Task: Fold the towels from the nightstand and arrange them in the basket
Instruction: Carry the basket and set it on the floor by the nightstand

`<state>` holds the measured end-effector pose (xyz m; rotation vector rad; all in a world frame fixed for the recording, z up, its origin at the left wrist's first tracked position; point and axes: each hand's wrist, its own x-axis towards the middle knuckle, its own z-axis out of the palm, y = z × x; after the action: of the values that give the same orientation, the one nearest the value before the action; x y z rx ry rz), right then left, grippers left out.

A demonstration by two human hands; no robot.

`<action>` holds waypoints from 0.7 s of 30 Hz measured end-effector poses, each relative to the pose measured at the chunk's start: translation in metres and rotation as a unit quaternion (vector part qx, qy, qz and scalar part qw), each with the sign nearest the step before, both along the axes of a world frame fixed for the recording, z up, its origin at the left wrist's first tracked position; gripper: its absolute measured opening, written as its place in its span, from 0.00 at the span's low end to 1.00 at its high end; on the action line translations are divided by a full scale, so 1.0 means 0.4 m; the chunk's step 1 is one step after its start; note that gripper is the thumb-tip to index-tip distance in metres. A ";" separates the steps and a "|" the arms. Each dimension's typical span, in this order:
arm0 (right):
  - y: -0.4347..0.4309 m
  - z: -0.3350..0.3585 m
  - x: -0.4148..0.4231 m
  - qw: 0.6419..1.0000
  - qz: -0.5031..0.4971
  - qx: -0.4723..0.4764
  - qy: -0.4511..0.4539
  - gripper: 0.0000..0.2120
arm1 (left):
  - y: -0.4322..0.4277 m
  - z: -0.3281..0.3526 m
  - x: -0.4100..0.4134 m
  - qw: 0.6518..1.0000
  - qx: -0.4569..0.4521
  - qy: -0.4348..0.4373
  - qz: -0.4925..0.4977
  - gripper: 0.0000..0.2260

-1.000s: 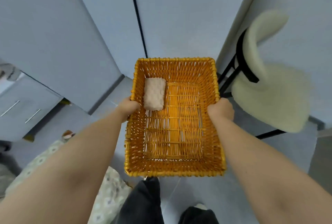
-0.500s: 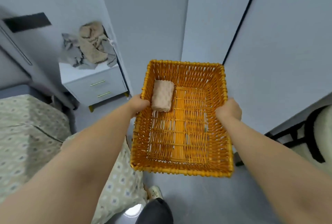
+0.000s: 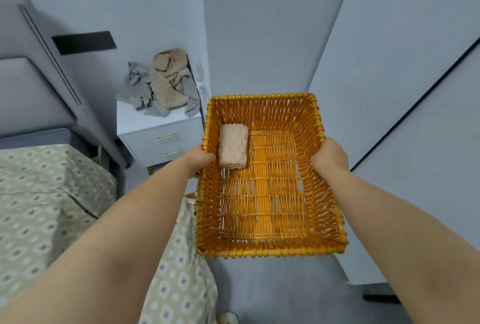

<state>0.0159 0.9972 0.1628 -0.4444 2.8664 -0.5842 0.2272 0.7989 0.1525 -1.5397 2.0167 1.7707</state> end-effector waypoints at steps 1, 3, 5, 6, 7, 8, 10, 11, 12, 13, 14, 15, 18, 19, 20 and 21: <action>-0.011 0.003 -0.011 1.000 0.005 0.005 0.003 0.09 | -0.011 0.000 -0.009 1.000 0.003 -0.003 -0.006 0.14; -0.035 0.007 -0.048 1.000 0.008 0.015 0.004 0.10 | -0.038 -0.002 -0.042 1.000 0.013 -0.011 -0.016 0.12; -0.059 0.013 -0.096 1.000 0.013 0.027 0.003 0.11 | -0.061 -0.002 -0.087 0.999 0.022 -0.025 -0.025 0.11; -0.070 0.014 -0.122 0.999 0.017 0.033 0.001 0.11 | -0.073 -0.004 -0.113 0.999 0.025 -0.035 -0.030 0.10; -0.081 0.014 -0.149 0.999 0.023 0.037 -0.001 0.11 | -0.085 -0.008 -0.140 0.998 0.025 -0.041 -0.032 0.10; -0.091 0.013 -0.176 0.999 0.029 0.041 -0.003 0.10 | -0.096 -0.014 -0.167 0.998 0.025 -0.047 -0.032 0.09; -0.114 0.010 -0.231 0.998 0.038 0.047 -0.007 0.10 | -0.116 -0.029 -0.222 0.998 0.028 -0.055 -0.031 0.11; -0.123 0.007 -0.253 0.998 0.041 0.048 -0.009 0.09 | -0.123 -0.034 -0.244 0.997 0.029 -0.058 -0.032 0.12; -0.132 0.005 -0.280 0.998 0.039 0.049 -0.010 0.09 | -0.131 -0.039 -0.272 0.997 0.031 -0.061 -0.036 0.13; -0.141 0.002 -0.304 0.998 0.033 0.050 -0.012 0.10 | -0.137 -0.042 -0.297 0.997 0.030 -0.064 -0.041 0.13; -0.152 -0.002 -0.328 0.998 0.027 0.052 -0.010 0.10 | -0.146 -0.044 -0.323 0.997 0.027 -0.064 -0.045 0.12; -0.162 -0.005 -0.340 0.998 0.028 0.052 -0.007 0.11 | -0.155 -0.049 -0.338 0.996 0.021 -0.067 -0.047 0.11; -0.196 -0.008 -0.396 0.998 0.029 0.053 0.000 0.11 | -0.190 -0.059 -0.404 0.995 0.009 -0.083 -0.046 0.11; -0.202 -0.007 -0.404 0.998 0.032 0.057 -0.001 0.11 | -0.198 -0.057 -0.415 0.996 0.007 -0.078 -0.039 0.13; -0.208 -0.009 -0.419 0.997 0.033 0.064 0.001 0.11 | -0.214 -0.056 -0.433 0.997 0.000 -0.070 -0.034 0.17; -0.214 -0.009 -0.435 0.997 0.033 0.070 0.002 0.11 | -0.234 -0.053 -0.452 0.997 -0.014 -0.064 -0.030 0.23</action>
<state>-0.1582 0.9115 0.1592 -0.5147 2.8607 -0.3699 0.0463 0.7053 0.1313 -1.5403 2.0136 1.5855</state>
